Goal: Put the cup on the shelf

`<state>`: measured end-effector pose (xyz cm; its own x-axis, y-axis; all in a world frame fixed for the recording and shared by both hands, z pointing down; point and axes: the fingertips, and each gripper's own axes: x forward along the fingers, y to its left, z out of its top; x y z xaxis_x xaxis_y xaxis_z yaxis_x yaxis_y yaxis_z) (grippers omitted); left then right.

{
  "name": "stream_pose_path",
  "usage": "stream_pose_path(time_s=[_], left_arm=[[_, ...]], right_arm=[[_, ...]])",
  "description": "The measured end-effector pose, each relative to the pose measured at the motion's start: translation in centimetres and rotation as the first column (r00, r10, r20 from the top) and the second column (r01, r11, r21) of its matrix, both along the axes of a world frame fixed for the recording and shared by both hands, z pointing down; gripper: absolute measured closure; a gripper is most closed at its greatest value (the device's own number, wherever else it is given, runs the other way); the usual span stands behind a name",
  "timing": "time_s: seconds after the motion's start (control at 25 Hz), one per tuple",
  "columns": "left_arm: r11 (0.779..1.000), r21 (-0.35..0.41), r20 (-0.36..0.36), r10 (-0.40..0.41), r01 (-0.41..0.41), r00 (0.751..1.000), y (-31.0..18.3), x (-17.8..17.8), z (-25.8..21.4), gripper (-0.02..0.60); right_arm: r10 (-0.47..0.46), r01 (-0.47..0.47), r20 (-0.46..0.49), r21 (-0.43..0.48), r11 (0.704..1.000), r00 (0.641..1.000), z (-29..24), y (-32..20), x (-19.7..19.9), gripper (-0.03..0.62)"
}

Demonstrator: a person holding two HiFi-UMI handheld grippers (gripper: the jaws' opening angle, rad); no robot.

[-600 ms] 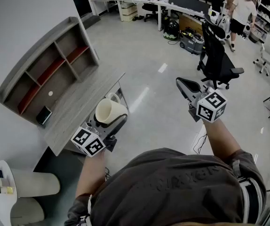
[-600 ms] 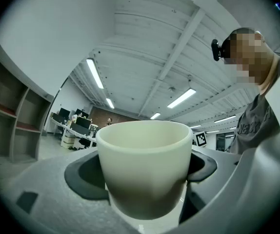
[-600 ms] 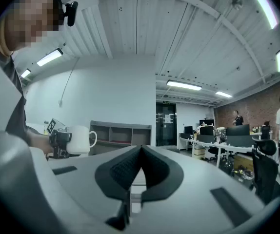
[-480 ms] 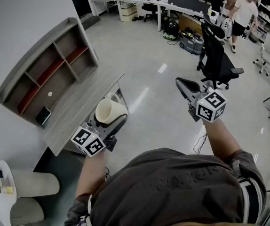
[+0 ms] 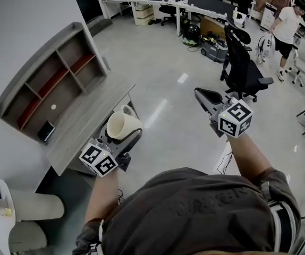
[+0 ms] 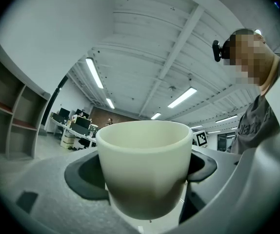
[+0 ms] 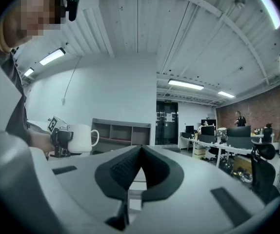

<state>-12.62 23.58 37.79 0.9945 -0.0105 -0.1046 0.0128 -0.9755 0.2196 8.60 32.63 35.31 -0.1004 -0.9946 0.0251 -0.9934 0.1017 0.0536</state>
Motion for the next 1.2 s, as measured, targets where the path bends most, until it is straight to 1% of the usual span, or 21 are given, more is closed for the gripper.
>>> stream_pose_path(time_s=[0.36,0.48,0.68,0.84,1.0,1.12,1.2], left_arm=[[1.0,-0.02,0.0,-0.021,0.021,1.0,2.4,3.2,0.6,0.146],[1.0,-0.021,0.005,-0.021,0.021,1.0,2.0,3.8,1.1,0.146],[0.999,-0.032,0.017,-0.04,0.04,0.999,0.7,3.9,1.2,0.146],[0.998,-0.043,0.015,-0.038,0.038,0.999,-1.7,4.5,1.7,0.146],[0.999,-0.046,0.014,-0.011,0.011,1.0,-5.2,6.2,2.5,0.146],[0.999,-0.046,0.006,0.019,-0.018,1.0,-8.8,7.8,3.0,0.146],[0.998,-0.041,0.002,0.044,-0.044,0.999,-12.1,9.0,3.2,0.146]], right_arm=[[-0.027,0.027,0.011,-0.005,1.0,1.0,0.5,2.3,3.0,0.603],[-0.026,0.026,0.013,0.0,1.0,1.0,0.8,2.1,3.9,0.603],[-0.03,0.03,0.015,-0.005,1.0,0.999,1.0,0.9,4.4,0.603],[-0.02,0.021,0.014,-0.015,1.0,1.0,1.4,-1.4,5.1,0.603],[0.002,-0.002,0.014,-0.025,1.0,1.0,2.3,-4.8,6.4,0.602],[0.02,-0.02,0.01,-0.03,0.999,1.0,2.7,-8.2,7.5,0.602],[0.036,-0.036,0.003,-0.031,0.999,0.999,2.9,-11.3,8.2,0.603]])
